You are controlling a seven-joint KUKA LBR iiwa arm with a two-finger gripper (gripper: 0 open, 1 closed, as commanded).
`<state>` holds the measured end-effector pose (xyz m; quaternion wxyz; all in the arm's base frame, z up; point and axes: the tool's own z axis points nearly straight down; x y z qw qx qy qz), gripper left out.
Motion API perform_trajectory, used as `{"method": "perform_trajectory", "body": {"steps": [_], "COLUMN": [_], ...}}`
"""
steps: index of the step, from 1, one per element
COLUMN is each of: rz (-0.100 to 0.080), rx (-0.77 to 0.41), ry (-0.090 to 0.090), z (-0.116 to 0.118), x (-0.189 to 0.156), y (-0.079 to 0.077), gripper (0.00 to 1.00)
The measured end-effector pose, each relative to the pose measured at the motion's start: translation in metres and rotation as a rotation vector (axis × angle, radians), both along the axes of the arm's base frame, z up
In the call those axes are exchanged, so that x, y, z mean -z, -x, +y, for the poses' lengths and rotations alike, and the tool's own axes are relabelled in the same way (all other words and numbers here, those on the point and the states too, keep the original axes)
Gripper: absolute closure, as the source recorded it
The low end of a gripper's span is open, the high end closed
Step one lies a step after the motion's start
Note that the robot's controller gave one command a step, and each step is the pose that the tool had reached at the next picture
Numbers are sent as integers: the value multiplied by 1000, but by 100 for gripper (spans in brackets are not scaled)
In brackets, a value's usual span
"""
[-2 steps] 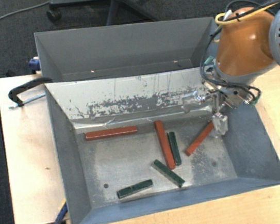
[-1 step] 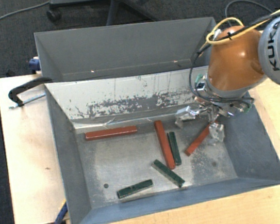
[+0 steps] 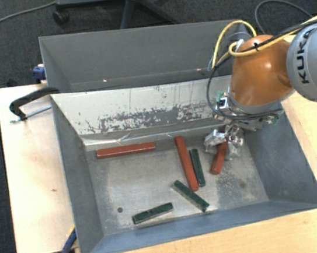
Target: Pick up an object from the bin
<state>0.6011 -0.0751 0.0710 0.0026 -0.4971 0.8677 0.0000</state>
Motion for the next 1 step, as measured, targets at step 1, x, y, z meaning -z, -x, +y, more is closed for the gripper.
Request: {"method": "perform_trajectory", "body": {"steps": [1], "rz": [0], "rx": [0], "ry": [0], "z": [0], "x": [0], "y": [0], "gripper": [100]}}
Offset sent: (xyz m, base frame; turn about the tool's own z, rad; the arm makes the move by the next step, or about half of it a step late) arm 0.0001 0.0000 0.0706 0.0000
